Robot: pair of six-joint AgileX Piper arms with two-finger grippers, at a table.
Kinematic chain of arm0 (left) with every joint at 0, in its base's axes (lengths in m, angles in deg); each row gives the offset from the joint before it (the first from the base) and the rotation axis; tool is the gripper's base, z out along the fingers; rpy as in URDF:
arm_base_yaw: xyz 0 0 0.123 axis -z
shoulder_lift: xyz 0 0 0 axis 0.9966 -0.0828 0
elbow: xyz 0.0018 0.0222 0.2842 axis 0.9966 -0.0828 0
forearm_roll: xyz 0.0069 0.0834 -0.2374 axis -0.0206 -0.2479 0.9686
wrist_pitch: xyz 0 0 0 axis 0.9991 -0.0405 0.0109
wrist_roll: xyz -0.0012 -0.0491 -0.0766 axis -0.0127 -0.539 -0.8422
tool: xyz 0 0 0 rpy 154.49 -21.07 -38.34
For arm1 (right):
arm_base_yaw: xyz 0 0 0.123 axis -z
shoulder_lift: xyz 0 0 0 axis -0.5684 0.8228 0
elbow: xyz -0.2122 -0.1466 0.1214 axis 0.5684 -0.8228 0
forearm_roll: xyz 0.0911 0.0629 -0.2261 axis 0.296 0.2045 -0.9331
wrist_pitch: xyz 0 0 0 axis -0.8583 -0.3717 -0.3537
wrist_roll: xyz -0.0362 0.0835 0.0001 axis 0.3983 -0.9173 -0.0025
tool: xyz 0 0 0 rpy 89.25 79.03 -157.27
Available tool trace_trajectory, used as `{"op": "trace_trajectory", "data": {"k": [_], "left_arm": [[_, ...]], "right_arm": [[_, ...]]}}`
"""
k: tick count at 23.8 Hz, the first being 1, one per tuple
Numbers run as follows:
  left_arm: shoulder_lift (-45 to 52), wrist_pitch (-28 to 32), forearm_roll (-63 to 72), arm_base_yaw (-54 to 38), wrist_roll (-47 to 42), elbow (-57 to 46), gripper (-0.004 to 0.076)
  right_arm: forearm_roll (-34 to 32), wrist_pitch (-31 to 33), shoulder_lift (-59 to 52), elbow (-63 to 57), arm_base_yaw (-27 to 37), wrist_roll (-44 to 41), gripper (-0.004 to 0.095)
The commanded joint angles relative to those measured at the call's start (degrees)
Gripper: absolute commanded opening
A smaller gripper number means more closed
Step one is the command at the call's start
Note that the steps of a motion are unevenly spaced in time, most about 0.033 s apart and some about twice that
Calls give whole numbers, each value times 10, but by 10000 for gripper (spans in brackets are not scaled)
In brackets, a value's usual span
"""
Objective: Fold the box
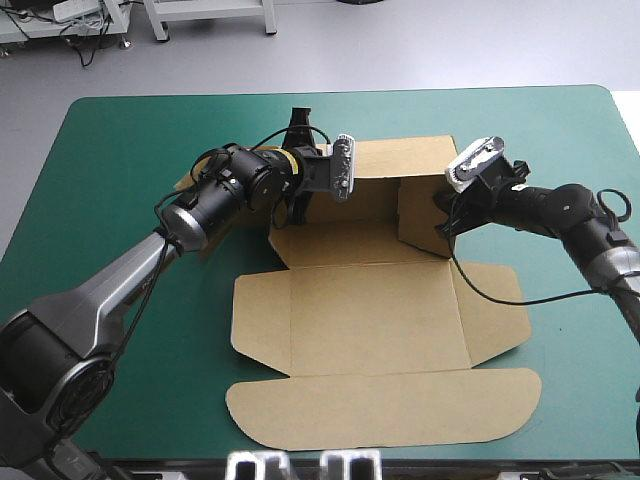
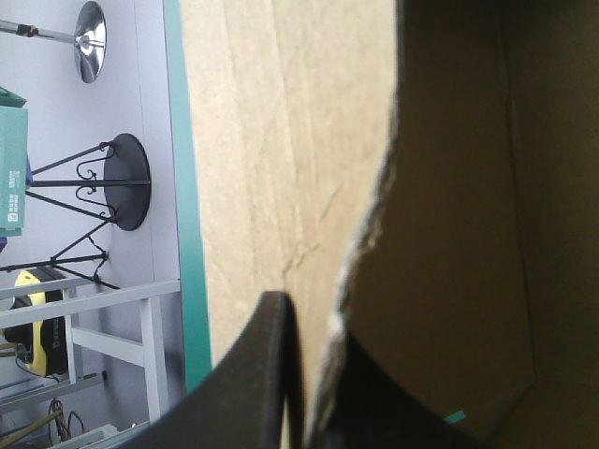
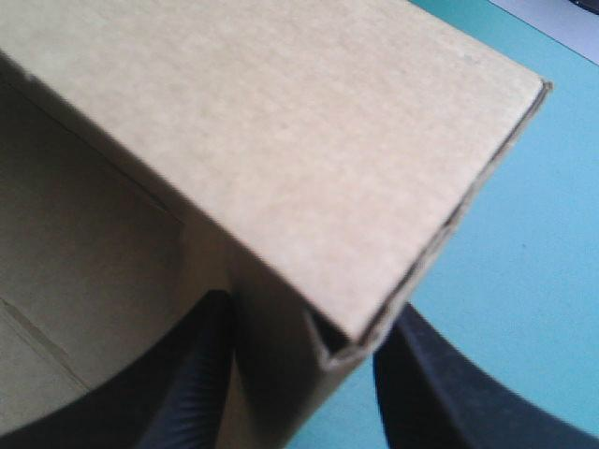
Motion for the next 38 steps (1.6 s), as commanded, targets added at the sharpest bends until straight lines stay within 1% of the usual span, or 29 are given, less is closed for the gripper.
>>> {"op": "trace_trajectory", "data": {"k": [1, 6, 7, 8, 9, 10, 11, 12, 13, 14, 15, 16, 18, 24, 26, 27, 28, 29, 30, 31, 32, 34, 36, 38], "left_arm": [[-1, -58, 85, 20, -23, -8, -9], [-1, -45, 86, 20, -23, -8, -5], [1, -48, 86, 22, -30, -8, 34], [1, -49, 86, 25, -36, -8, 71], [2, -59, 88, 31, -36, -4, 181], [2, -66, 88, 32, -36, -1, 233], [2, -80, 91, 39, -36, 6, 374], [2, -83, 91, 43, -36, 9, 430], [6, -89, 90, 49, -36, 10, 543], [6, -93, 86, 53, -36, 10, 579], [10, -113, 82, 61, -43, 14, 603], [14, -132, 82, 72, -52, 17, 603], [28, -145, 82, 89, -54, 22, 602], [83, -140, 82, 119, -55, 49, 599], [92, -141, 81, 120, -57, 56, 571], [96, -141, 80, 120, -57, 58, 532], [100, -141, 77, 120, -57, 61, 473], [105, -141, 63, 120, -58, 64, 284], [108, -140, 53, 120, -64, 66, 190], [109, -136, 41, 119, -77, 65, 67], [109, -130, 35, 115, -87, 65, -5], [110, -125, 35, 97, -95, 65, 11], [110, -122, 36, 74, -111, 65, 11], [110, -114, 37, 39, -134, 65, 11]], "right_arm": [[19, 33, -18, 17, -4, 11, 252], [18, 47, -18, 17, -4, 11, 8], [21, 44, -18, 17, -4, 9, -17], [26, 43, -18, 17, -4, 8, -17], [26, 37, -18, 17, -4, 5, -18], [26, 35, -18, 17, -4, 4, -18], [26, 25, -18, 17, -4, -1, -18], [26, 20, -18, 17, -4, -2, -18], [26, 8, -18, 17, -4, -5, -17], [26, 3, -18, 17, -4, -10, -17], [23, -5, -18, 17, -4, -16, -17], [18, -8, -18, 17, -4, -22, -18], [15, -9, -18, 17, -4, -23, -17], [15, -21, -18, 17, -4, -26, -17], [15, -22, -18, 17, -4, -26, -18], [15, -23, -18, 17, -4, -26, -18], [15, -24, -18, 17, -4, -26, -18], [15, -27, -18, 17, -4, -26, -18], [14, -27, -18, 18, -4, -26, -17], [9, -27, -18, 21, -4, -32, -17], [-4, -27, -18, 24, -4, -44, -17], [-44, -21, -18, 36, -4, -83, -17], [-116, -7, -18, 56, -4, -152, -17], [-182, 26, -18, 79, -4, -217, -18]]}}
